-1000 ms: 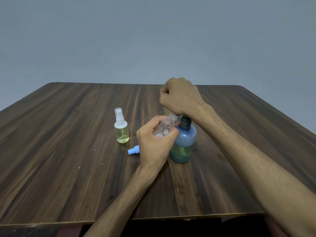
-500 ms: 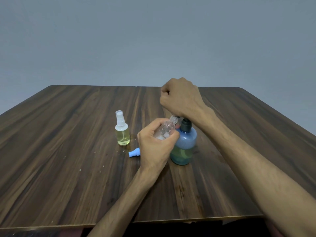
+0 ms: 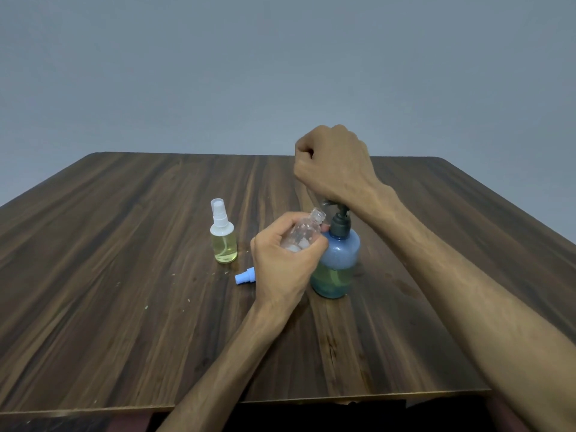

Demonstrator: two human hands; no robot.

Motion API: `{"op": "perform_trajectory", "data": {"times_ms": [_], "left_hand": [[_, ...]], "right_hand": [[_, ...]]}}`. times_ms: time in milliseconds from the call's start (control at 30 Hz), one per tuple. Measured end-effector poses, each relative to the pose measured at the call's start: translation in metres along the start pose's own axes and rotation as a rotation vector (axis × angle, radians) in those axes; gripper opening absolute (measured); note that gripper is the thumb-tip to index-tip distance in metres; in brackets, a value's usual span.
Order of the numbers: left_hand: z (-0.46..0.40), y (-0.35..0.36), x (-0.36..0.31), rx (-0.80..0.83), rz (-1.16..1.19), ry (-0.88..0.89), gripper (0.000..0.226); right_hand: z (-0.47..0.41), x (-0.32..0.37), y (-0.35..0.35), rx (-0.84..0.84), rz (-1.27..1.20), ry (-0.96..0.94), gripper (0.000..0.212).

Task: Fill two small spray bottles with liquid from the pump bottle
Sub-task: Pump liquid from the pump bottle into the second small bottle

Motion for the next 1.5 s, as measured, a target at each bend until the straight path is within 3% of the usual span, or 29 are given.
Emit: {"op": "perform_trajectory", "data": {"times_ms": [100,267,700,933,1100,1233,1333,1433,1500], "left_hand": [[-0.001,0.001,0.001,0.003,-0.014,0.004,0.019],[0.0,0.0,-0.001,-0.003,-0.004,0.008,0.02],[0.0,0.001,0.002,0.0,0.01,-0.004,0.019],[0.002,0.001,0.001,-0.022,0.016,0.005,0.02],[0.002,0.002,0.002,-0.02,0.006,0.007,0.019],[0.002,0.002,0.0,-0.015,0.018,0.024,0.021],[0.002,0.003,-0.002,-0.019,0.029,0.011,0.023],[0.002,0.003,0.0,-0.024,0.032,0.008,0.024],[0.002,0.002,0.001,-0.02,0.021,0.007,0.023]], "right_hand": [[0.004,-0.005,0.01,0.082,0.035,0.028,0.026],[0.003,-0.001,0.0,-0.028,0.023,0.0,0.026],[0.003,-0.006,0.005,0.065,0.081,0.043,0.028],[0.001,-0.002,-0.005,-0.07,0.043,-0.005,0.026],[0.006,-0.006,0.004,-0.039,0.083,0.018,0.031],[0.005,-0.007,-0.007,-0.136,-0.023,0.051,0.023],[0.0,-0.012,-0.005,-0.006,-0.065,0.115,0.012],[-0.008,-0.008,-0.002,0.222,-0.081,0.148,0.026],[-0.006,-0.005,0.002,0.254,-0.071,0.133,0.027]]}}
Point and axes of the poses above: each hand's wrist, its own z-axis away from the middle knuckle, its own y-axis out of the palm, x = y × z, the point moved 5 cm from there along -z, towards the middle knuckle, and after that the axes turned 10 degrees about y, right-handed, at the moved point
